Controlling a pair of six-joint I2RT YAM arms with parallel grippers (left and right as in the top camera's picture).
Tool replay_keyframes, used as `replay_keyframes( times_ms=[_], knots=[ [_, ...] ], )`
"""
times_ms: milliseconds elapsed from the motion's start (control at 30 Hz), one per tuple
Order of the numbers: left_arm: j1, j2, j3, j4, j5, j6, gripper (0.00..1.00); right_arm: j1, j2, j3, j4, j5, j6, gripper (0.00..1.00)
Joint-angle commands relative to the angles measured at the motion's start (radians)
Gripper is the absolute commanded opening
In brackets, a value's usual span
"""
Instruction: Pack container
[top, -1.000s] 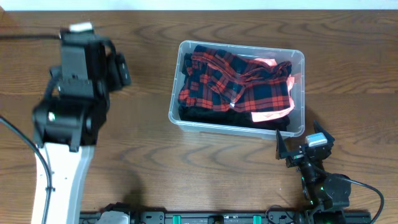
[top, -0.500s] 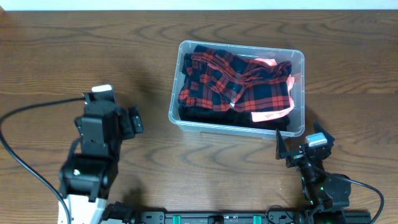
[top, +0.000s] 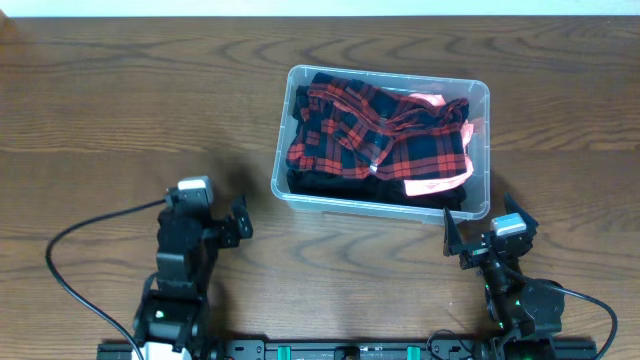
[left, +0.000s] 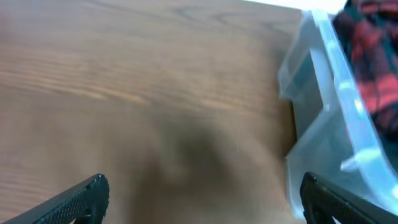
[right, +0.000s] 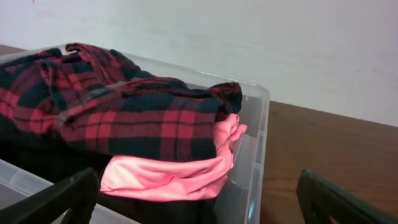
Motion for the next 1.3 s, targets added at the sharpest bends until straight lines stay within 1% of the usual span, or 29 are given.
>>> replay_keyframes(
  times_ms=[0,333,567,833,1067,1267],
  knots=[
    [-0.002,-0.040,-0.058,0.033,0.037,-0.011,0.98,-0.010,-0.006,-0.002,-0.004,0.006,-0.010,0.99],
    [-0.002,-0.137,-0.213,0.159,0.037,-0.011,0.98,-0.010,-0.006,-0.002,-0.004,0.006,-0.010,0.99],
    [-0.002,-0.193,-0.257,0.166,0.037,-0.011,0.98,-0.010,-0.006,-0.002,-0.004,0.006,-0.010,0.99],
    [0.000,-0.253,-0.264,0.141,0.035,-0.010,0.98,-0.010,-0.006,-0.002,-0.004,0.006,-0.010,0.99],
    [0.000,-0.336,-0.264,0.034,0.035,-0.011,0.98,-0.010,-0.006,-0.002,-0.004,0.006,-0.010,0.99],
    [0.000,-0.380,-0.264,-0.005,0.032,-0.010,0.98,-0.010,-0.006,-0.002,-0.004,0.006,-0.010,0.99]
  ],
)
